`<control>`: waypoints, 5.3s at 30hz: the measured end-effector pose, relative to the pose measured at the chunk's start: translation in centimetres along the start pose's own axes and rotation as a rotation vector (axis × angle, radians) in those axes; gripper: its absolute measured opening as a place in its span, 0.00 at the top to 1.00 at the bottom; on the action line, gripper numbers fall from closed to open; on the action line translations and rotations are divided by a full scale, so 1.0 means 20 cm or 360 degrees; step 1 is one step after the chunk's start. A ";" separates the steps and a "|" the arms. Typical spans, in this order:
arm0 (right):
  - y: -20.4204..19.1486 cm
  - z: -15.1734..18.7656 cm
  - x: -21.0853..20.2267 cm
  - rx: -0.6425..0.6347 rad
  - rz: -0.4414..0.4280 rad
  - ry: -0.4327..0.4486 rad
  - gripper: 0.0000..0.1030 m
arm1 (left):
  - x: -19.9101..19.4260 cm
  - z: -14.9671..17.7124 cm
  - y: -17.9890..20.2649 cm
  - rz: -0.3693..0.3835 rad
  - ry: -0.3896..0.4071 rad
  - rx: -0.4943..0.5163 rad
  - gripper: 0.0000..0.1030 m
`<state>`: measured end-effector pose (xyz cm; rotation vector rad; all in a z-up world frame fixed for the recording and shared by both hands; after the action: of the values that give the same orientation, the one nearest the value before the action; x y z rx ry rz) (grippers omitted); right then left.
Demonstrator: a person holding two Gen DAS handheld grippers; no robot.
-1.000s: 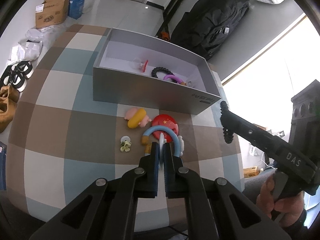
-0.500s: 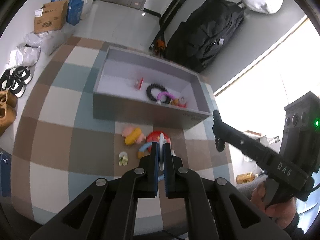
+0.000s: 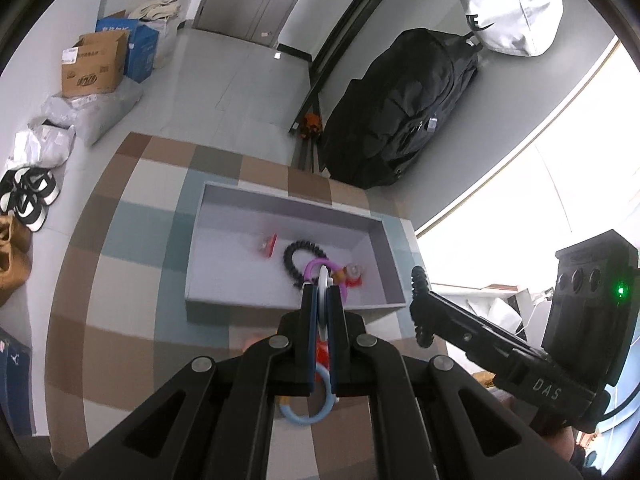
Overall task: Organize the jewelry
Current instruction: 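Carry both held items into the grey box and open both tools, then withdraw both tools from the box back over the remaining pile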
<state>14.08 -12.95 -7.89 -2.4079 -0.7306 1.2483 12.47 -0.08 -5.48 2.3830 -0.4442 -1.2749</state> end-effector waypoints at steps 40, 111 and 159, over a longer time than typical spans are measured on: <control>0.05 -0.15 0.22 0.0092 0.0011 -0.0060 0.54 | 0.14 -0.15 -0.12 0.0044 -0.0020 -0.0154 0.99; 0.02 0.27 -0.04 -0.0297 0.0332 -0.0006 0.00 | -0.17 0.26 -0.25 -0.0436 0.0154 -0.0031 0.18; -0.20 0.53 0.36 -0.0651 0.0503 -0.0337 0.43 | -0.20 0.24 -0.52 -0.0563 0.0156 -0.0306 0.18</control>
<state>7.68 -4.97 -16.59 -2.8356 -0.7437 1.6322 7.19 9.78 -10.12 2.4129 0.1325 -1.2691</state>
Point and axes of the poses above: each gripper's, at about its wrist camera, not at the fingertips, and x roughly the way its jaws point, y to its right, z to its underside, the point moved 6 cm from there along x, roughly the way its jaws point, and after that the axes turned 1 degree about -x, right-handed, at the moved point
